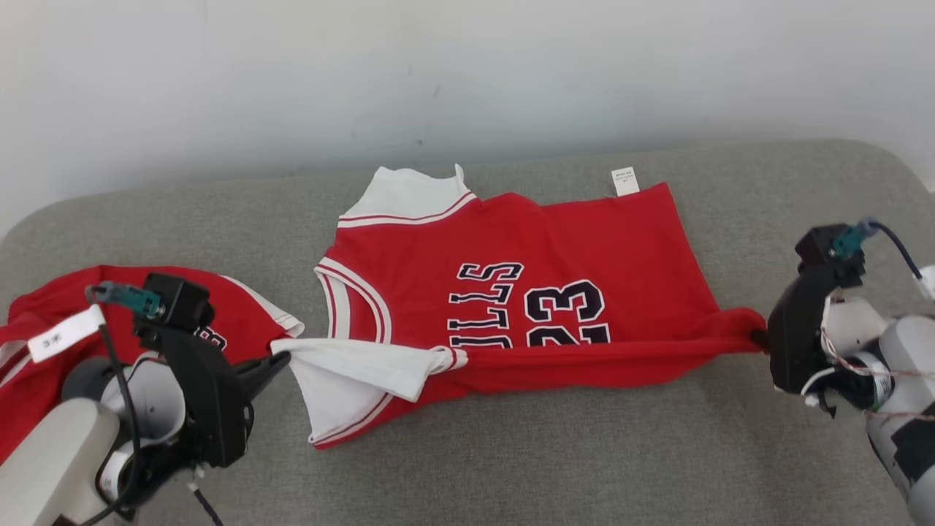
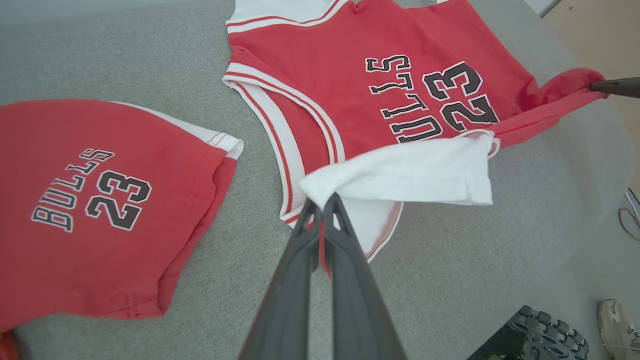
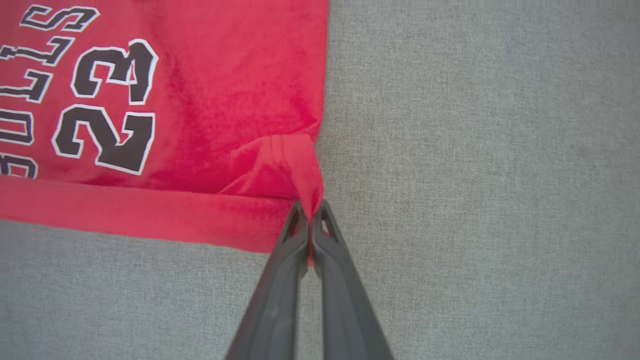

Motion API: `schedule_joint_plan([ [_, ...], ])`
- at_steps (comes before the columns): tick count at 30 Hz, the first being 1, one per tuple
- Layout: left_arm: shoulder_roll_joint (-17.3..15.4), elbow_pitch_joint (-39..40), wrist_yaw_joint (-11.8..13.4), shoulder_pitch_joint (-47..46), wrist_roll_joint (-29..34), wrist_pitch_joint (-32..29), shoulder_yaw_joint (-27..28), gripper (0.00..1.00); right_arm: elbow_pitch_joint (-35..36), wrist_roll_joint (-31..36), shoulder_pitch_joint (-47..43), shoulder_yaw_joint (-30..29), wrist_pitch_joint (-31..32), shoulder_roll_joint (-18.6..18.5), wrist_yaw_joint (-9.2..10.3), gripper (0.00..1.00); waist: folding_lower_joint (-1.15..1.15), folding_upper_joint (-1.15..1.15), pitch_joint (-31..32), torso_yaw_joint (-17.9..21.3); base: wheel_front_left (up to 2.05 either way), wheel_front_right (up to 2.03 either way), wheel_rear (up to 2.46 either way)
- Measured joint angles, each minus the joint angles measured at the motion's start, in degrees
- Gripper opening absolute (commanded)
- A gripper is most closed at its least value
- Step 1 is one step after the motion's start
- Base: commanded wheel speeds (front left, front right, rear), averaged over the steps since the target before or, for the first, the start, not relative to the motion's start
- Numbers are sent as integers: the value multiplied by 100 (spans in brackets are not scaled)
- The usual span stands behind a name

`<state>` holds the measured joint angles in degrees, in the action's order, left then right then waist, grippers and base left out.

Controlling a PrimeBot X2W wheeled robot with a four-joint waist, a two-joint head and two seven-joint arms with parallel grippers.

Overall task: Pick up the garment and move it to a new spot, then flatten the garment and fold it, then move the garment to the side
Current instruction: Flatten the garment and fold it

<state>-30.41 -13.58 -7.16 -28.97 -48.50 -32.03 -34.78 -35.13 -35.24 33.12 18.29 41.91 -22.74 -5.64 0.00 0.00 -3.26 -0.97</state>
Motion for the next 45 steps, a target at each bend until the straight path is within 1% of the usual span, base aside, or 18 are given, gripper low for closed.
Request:
schedule_joint_plan([
  [7, 36, -383, 0, -672, -22, -74, -332, 0, -265, 5, 519, 91, 247, 113, 0, 0, 0, 0, -229, 25, 0, 0, 0],
  [14, 80, -626, 0, -1341, -29, -60, -725, 0, -497, 64, 998, 179, 298, 260, -40, 0, 0, 0, -530, 7, 0, 0, 0],
  [20, 98, -858, 0, -1864, -29, 152, -1053, 0, -675, 112, 1181, 292, 298, 446, -41, 0, 0, 1, -801, 5, 0, 0, 0],
  [26, 69, -1183, 0, -2115, -31, 417, -1346, 0, -886, 157, 1430, 393, 287, 546, -49, 0, 0, 0, -1006, 64, 0, 0, 0],
  [38, 107, -1701, 0, -2475, -147, 1157, -1930, 0, -1207, 223, 1606, 477, 29, 554, -92, 1, 0, 0, -1203, 179, 0, 0, 0],
  [39, 102, -1759, 0, -2477, -179, 1193, -1982, 0, -1217, 257, 1627, 494, -32, 553, -92, 33, 0, 0, -1210, 183, 0, 0, 0],
  [40, 97, -1802, 0, -2483, -194, 1258, -2037, 0, -1236, 267, 1666, 498, -90, 556, -92, 71, 0, 0, -1216, 185, 0, 0, 0],
  [41, 103, -1858, 0, -2499, -194, 1351, -2062, 44, -1247, 268, 1699, 498, -143, 558, -93, 100, 0, 1, -1219, 187, 0, 0, 0],
  [42, 115, -1924, 0, -2535, -196, 1437, -2076, 100, -1273, 270, 1727, 499, -188, 557, -94, 100, 0, 0, -1219, 188, 0, 0, 0],
  [45, 157, -2096, 0, -2651, -209, 1660, -2176, 100, -1379, 271, 1747, 505, -327, 534, -100, 100, 0, 0, -1185, 175, 0, 0, 0],
])
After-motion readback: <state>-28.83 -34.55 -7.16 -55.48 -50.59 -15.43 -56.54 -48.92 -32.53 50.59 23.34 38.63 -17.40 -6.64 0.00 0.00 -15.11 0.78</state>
